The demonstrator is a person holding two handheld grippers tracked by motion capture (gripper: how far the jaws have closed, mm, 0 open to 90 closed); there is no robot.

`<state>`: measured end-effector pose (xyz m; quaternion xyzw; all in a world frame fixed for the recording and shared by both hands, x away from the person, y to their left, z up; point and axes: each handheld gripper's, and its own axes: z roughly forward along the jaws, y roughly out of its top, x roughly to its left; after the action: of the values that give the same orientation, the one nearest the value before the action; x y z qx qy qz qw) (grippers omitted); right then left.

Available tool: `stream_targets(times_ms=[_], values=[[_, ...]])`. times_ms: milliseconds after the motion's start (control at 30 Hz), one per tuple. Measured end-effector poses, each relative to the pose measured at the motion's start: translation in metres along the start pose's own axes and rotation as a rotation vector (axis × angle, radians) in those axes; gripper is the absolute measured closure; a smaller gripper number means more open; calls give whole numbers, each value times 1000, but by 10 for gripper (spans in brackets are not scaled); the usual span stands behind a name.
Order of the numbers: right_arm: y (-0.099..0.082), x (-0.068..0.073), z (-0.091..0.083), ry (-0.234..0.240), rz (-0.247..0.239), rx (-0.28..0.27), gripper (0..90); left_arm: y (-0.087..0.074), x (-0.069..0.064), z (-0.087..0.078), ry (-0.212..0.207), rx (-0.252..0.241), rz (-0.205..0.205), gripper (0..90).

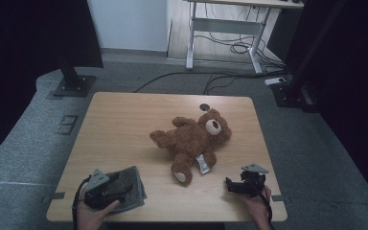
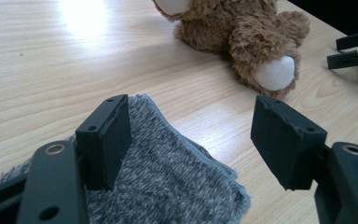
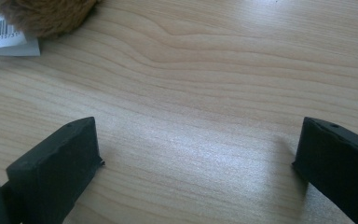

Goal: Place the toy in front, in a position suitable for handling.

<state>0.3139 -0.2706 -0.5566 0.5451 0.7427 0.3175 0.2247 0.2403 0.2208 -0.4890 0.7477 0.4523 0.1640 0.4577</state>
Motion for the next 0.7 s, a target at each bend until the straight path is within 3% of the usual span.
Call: stream_targets(times_ms=[133,200,400,567,700], values=[[-2,-1,-3,-1,12,-15,52,1,-2,1,3,-1,-3,283],[-4,-2,-7,14,20,-57,104,1,-2,1,5,-3,-9,278],[-2,-7,-12,55,31,-104,120,9,-7,7,-3,-2,-10,271],[9,-5,-14,73,31,-140,145,25,-16,21,-22,-1,14,269],[21,-1,-13,99,28,-174,178,39,-15,40,-24,12,23,268]])
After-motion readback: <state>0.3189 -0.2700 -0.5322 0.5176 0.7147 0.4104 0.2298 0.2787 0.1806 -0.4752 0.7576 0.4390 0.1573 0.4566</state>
